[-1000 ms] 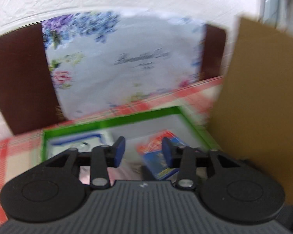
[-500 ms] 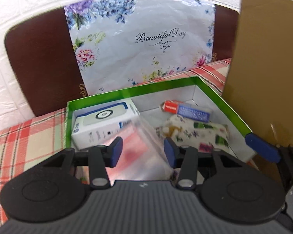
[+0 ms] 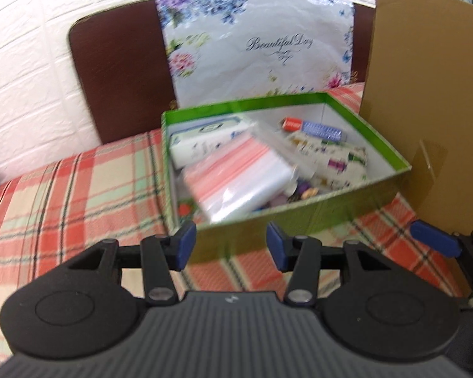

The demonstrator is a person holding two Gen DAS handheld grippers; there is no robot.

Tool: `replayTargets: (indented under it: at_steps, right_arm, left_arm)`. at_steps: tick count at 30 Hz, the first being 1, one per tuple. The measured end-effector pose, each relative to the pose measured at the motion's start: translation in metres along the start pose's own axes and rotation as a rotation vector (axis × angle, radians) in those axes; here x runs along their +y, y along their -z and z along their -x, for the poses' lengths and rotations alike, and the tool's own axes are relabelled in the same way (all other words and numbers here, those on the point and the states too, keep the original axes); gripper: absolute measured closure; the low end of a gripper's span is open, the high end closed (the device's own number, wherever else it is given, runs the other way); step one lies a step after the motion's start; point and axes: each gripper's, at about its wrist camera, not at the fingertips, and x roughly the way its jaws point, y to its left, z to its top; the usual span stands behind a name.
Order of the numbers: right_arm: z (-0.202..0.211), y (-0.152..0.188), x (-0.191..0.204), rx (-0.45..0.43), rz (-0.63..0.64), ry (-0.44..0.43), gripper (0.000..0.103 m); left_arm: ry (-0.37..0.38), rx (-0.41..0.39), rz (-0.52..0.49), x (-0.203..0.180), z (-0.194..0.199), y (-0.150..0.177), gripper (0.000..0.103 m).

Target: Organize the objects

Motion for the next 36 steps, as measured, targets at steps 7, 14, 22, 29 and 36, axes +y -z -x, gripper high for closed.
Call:
replayTargets:
  at_steps: [7, 14, 22, 29, 36]
  right_arm:
    - [0.017, 0.007, 0.010, 0.014, 0.013, -0.016, 0.020]
    - [0.026, 0.008, 0.025, 0.017, 0.048, -0.037, 0.020]
    - [0.034, 0.008, 0.036, 0.019, 0.062, -0.046, 0.020]
    - [0.039, 0.003, 0.043, 0.002, 0.070, -0.052, 0.020]
    - [0.047, -0.004, 0.048, -0.020, 0.071, -0.062, 0.020]
  left_arm:
    - [-0.042, 0.037, 0.045, 0.017, 0.008, 0.027, 0.051]
    - [-0.053, 0.040, 0.083, 0.032, 0.017, 0.044, 0.051]
    - [-0.058, 0.032, 0.105, 0.041, 0.023, 0.055, 0.046]
    - [-0.055, 0.015, 0.113, 0.049, 0.029, 0.058, 0.046]
    - [-0.049, -0.017, 0.115, 0.052, 0.040, 0.059, 0.045]
